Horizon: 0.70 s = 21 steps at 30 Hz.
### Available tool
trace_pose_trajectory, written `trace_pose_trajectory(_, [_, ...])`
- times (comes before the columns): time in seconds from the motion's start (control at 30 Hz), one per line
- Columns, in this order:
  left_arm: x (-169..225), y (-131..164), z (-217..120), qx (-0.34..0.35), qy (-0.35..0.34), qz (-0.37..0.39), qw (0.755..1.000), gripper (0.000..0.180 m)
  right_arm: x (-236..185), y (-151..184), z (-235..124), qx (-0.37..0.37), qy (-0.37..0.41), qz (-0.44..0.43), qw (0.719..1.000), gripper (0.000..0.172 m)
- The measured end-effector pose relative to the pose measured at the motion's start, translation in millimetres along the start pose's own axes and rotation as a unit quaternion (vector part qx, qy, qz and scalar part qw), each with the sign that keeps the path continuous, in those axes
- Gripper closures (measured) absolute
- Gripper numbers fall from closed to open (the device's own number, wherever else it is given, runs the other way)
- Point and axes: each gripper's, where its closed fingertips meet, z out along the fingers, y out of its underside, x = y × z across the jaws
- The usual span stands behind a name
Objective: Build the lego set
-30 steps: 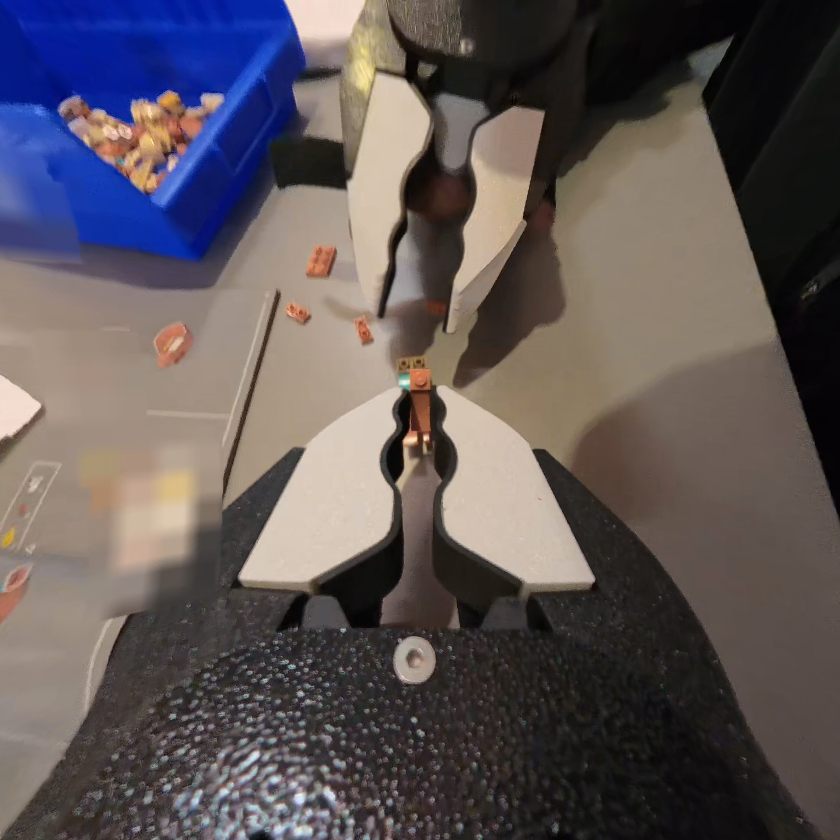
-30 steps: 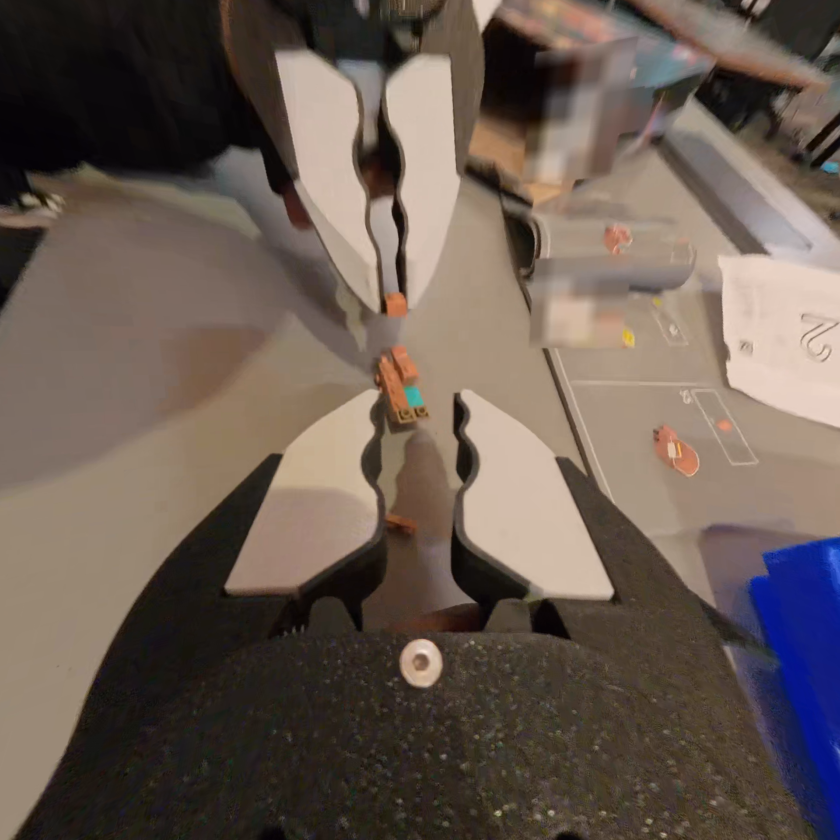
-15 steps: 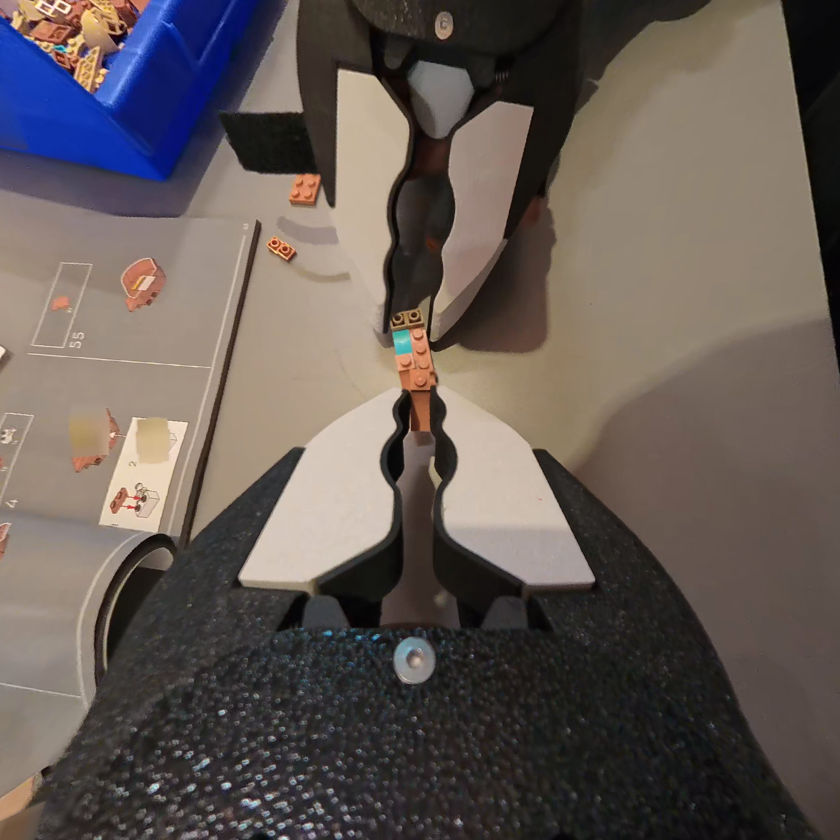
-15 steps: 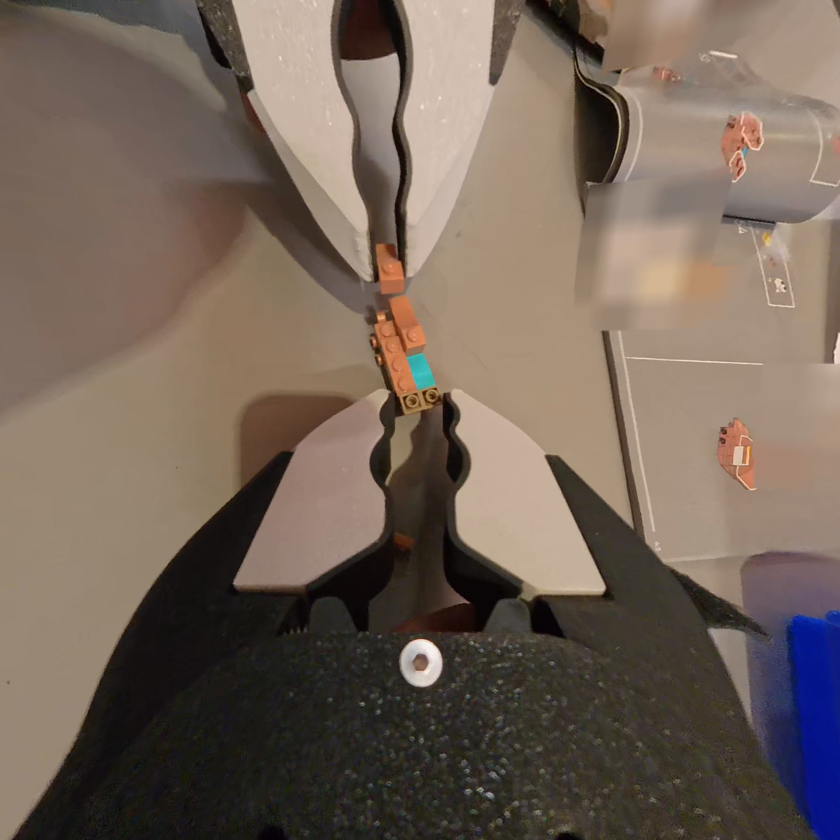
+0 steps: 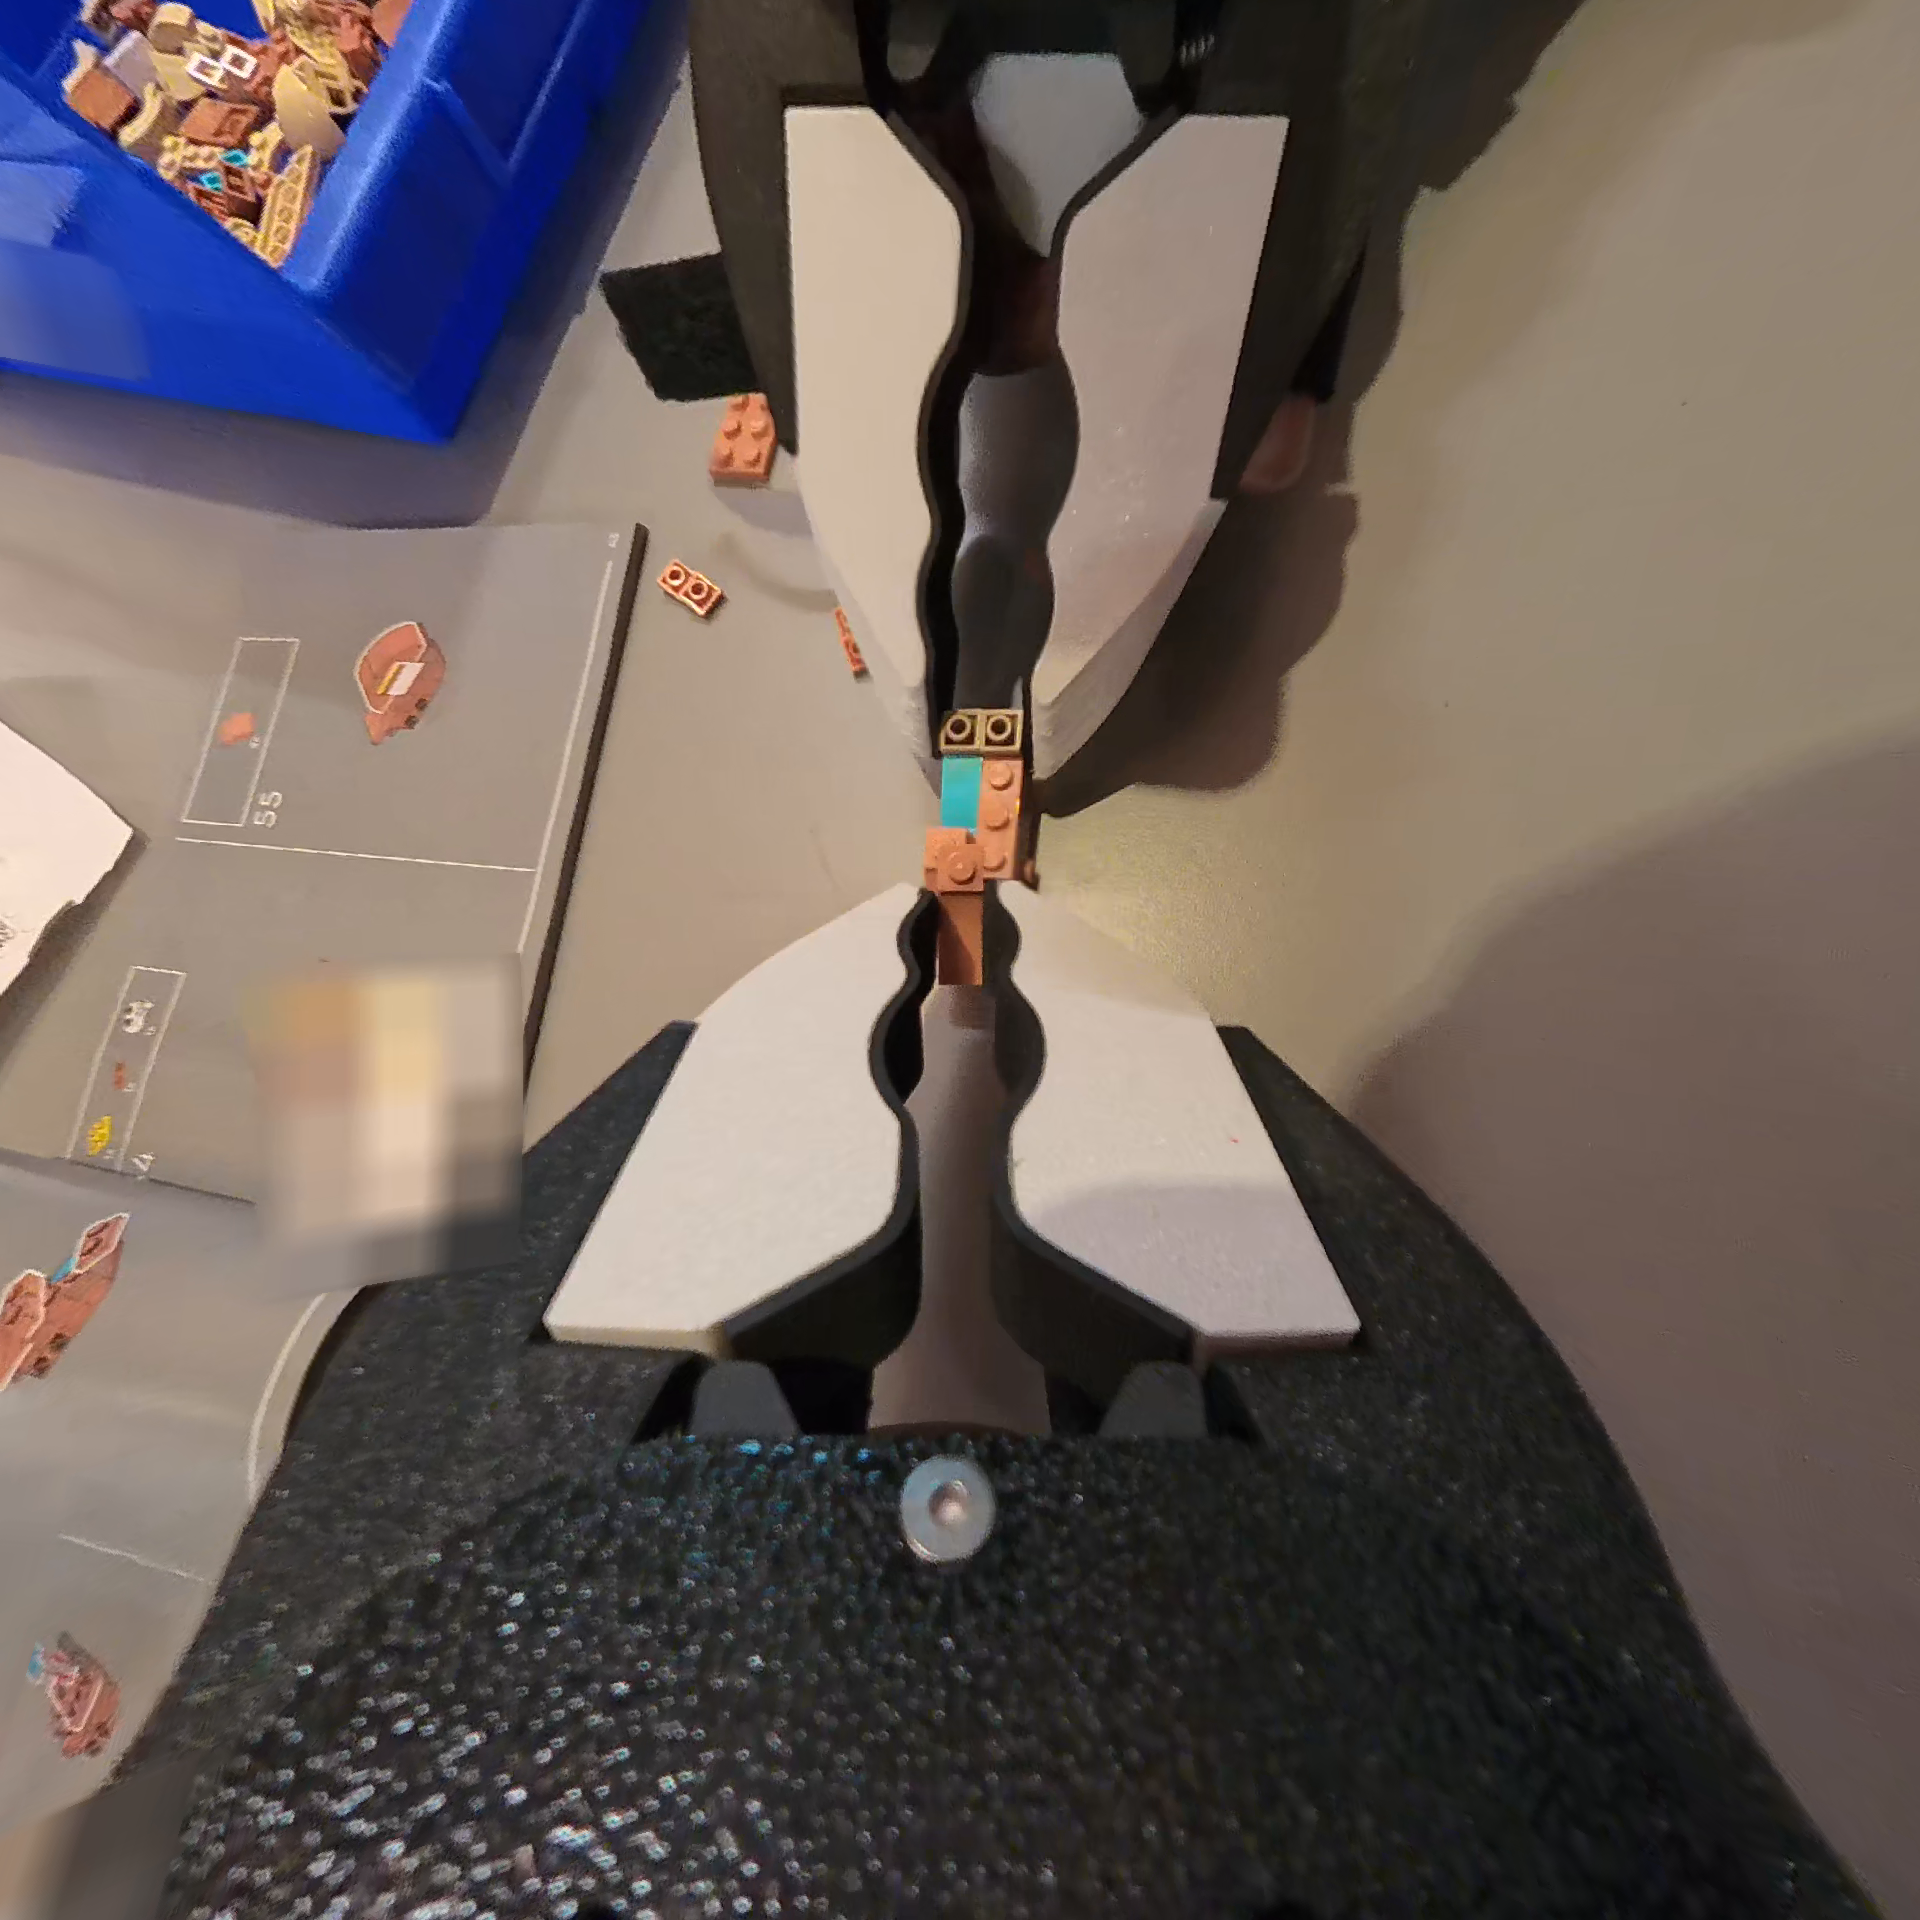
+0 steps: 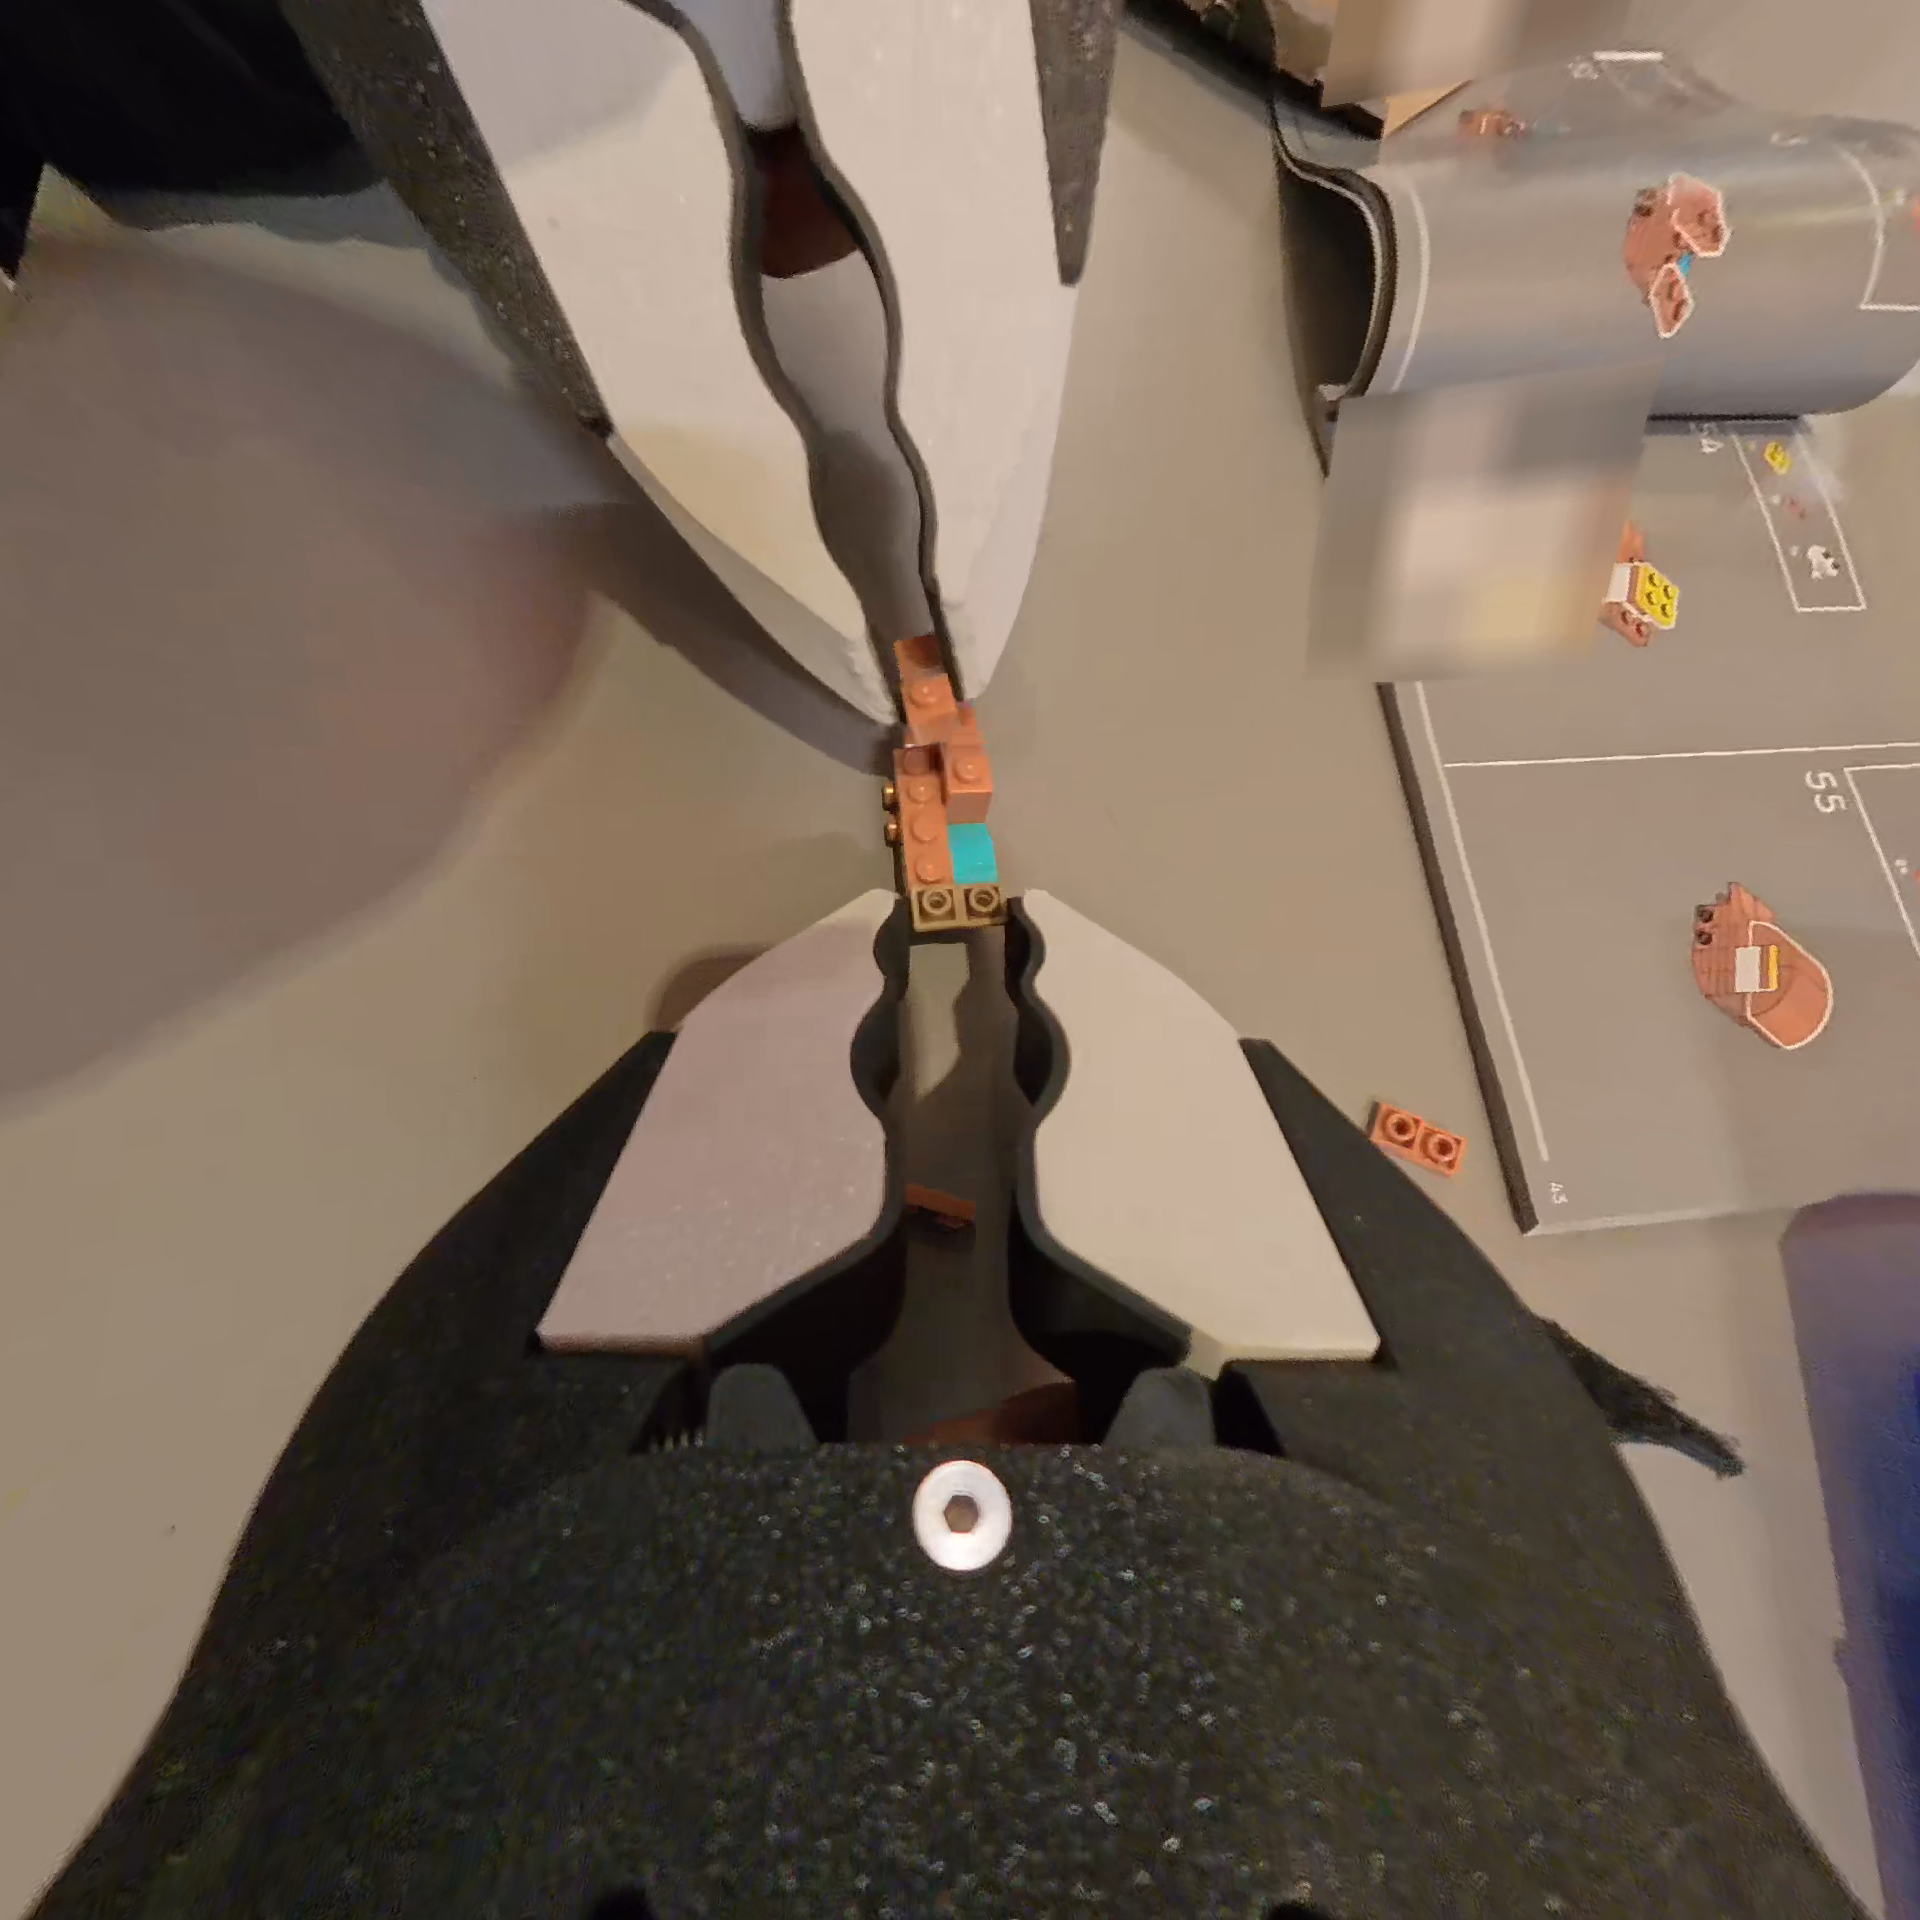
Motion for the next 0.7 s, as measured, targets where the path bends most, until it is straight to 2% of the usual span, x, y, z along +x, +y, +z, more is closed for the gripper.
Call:
trace_pose_trajectory(0.13, [1.2, 1.4, 1.7, -0.002, 0.005, -0.002, 1.000, 0.173, -4.1, 5.4, 2.4, -0.019, -0.008, -0.016, 1.000, 0.154])
trace_pose_trajectory(0.23, [2.7, -0.4, 0.6, 0.004, 0.012, -0.005, 1.000, 0.173, -4.7, 7.3, 4.2, -0.027, -0.010, -0.021, 0.999, 0.141])
trace_pose_trajectory(0.37, [4.5, -1.6, -0.9, 0.006, 0.017, -0.004, 1.000, 0.173, -5.4, 5.6, 6.6, -0.028, -0.018, -0.027, 0.999, 0.137])
trace_pose_trajectory(0.5, [7.4, -0.9, -0.3, 0.001, 0.025, -0.002, 1.000, 0.173, -3.5, 3.5, 7.9, -0.023, -0.019, -0.026, 0.999, 0.153])
trace_pose_trajectory(0.7, [7.8, -0.6, 0.8, -0.006, 0.029, -0.006, 1.000, 0.173, -2.5, -0.8, 6.1, -0.007, -0.026, -0.005, 1.000, 0.155])
